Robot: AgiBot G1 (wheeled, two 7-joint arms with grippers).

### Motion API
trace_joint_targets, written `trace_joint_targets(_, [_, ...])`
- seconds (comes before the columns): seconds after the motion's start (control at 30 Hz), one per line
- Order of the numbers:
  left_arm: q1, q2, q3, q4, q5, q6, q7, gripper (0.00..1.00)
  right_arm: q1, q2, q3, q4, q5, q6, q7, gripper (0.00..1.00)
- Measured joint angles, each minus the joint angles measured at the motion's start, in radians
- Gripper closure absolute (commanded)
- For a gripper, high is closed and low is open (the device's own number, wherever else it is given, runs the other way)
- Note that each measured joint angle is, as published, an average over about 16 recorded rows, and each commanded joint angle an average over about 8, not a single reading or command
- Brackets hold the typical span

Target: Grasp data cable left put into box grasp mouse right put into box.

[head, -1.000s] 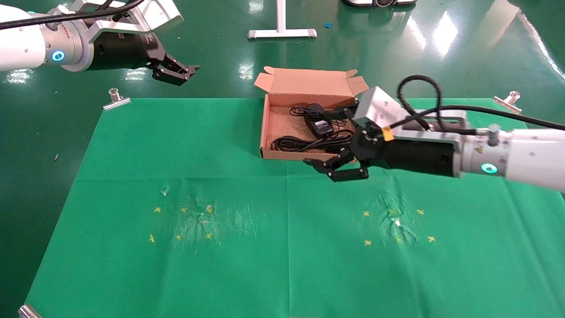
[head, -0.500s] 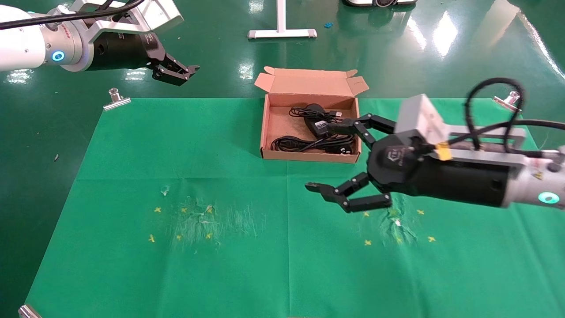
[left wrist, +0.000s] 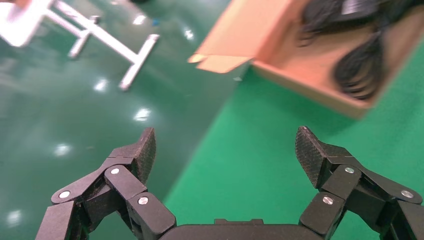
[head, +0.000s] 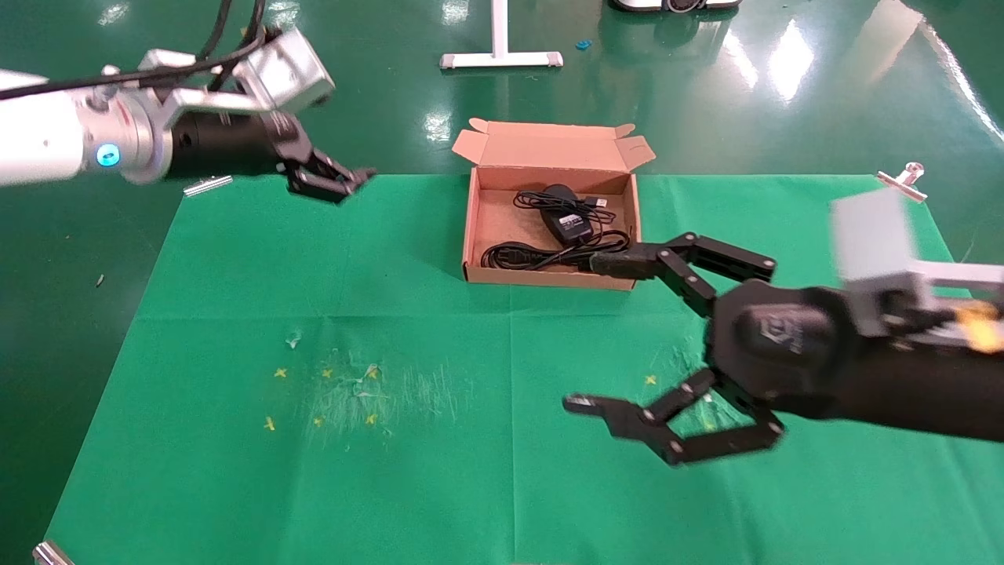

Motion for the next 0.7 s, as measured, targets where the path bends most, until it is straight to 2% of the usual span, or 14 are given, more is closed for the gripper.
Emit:
trace_joint_targets(0.3, [0.120, -0.048, -0.119, -0.040, -0.168, 0.105, 0.067, 0.00, -0.041, 0.046, 0.026, 0.034, 0.095, -0.050, 0.013, 0.00])
trace_joint_targets(0.7, [0.281, -0.112, -0.278, -0.094, -0.393, 0.246, 0.156, 0.00, -0.047, 0.054, 0.029, 0.039, 0.110, -0.058, 0.014, 0.00])
